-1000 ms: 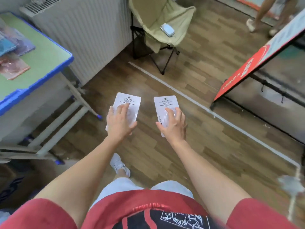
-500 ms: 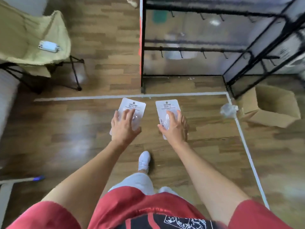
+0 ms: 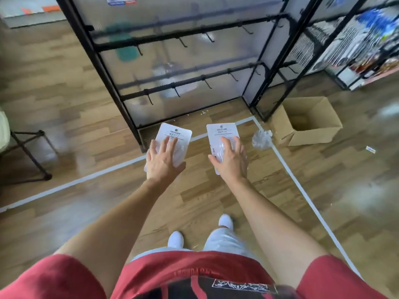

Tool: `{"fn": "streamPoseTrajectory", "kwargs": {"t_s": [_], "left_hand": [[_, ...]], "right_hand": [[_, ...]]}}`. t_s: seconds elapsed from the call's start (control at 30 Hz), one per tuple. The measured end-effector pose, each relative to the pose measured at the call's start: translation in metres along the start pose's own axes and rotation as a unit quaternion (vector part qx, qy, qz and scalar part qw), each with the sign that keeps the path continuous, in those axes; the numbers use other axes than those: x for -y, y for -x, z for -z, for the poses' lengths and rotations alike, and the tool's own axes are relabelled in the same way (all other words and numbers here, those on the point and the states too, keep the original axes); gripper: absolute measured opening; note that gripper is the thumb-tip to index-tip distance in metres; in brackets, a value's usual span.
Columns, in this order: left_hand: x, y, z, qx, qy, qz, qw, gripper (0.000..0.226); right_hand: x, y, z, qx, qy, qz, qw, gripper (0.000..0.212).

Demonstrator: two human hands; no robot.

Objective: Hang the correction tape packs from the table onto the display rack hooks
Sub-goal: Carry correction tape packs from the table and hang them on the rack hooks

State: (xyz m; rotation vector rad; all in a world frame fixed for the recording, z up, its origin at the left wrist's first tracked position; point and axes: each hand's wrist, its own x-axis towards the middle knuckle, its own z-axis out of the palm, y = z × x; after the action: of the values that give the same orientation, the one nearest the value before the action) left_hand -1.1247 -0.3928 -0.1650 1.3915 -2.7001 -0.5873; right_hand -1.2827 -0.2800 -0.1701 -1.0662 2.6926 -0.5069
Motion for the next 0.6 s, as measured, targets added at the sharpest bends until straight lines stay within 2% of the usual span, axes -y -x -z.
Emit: {"fn": "streamPoseTrajectory", "kwargs": {"t_s": [0.23,0.43,0.6], "left_hand": [[-0.067,-0.082,-0.013,-0.033,-0.001,0.029,0.999,0.080],[-0.144,-0.150,-0.006,-0.134,0.059,0.079,0.986,0.080],[-0.189,-0.198,0.020,-0.206,0.088,0.099,0.970,0.078]], "right_hand": [[-0.043,-0.100,0.028,-0.007,0.000,0.032,0.999,0.065],[-0.073,-0.200,0.083,-0.032,-0.006,0.103,0.994,0.067],[-0.068,-0.267,0.121,-0.078,-0.039,0.142,0.986,0.068]]}}
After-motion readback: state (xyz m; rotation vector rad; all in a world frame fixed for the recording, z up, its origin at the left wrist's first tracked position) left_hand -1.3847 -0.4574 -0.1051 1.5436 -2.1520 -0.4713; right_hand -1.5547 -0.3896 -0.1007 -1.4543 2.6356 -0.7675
